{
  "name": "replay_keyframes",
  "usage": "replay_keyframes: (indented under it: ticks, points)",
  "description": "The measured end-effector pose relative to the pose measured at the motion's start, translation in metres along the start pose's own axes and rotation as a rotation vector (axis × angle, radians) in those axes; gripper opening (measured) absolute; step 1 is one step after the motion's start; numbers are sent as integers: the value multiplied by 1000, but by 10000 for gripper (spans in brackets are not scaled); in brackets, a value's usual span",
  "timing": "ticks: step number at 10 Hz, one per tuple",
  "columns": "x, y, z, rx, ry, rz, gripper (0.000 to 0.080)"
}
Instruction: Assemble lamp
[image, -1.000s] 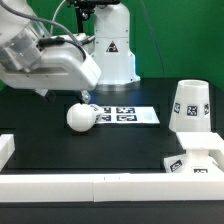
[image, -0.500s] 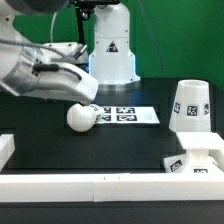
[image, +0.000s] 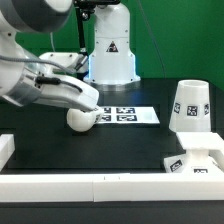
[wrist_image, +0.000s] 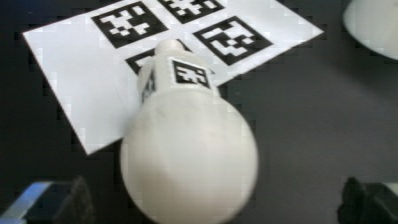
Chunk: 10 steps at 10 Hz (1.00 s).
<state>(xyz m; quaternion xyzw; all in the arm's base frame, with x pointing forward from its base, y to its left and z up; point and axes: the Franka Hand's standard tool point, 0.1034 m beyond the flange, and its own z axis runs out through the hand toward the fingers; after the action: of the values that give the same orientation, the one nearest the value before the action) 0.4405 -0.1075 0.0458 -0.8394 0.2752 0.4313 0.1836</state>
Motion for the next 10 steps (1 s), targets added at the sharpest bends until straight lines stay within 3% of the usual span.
replay_keyframes:
  ticks: [4,8,9,10]
  points:
    - [4,5,34,-20,-6,21,698]
    - [5,4,35,-21,-5,19,687]
    - [5,4,35,-21,-5,19,564]
    - [5,4,35,-21,-5,19,564]
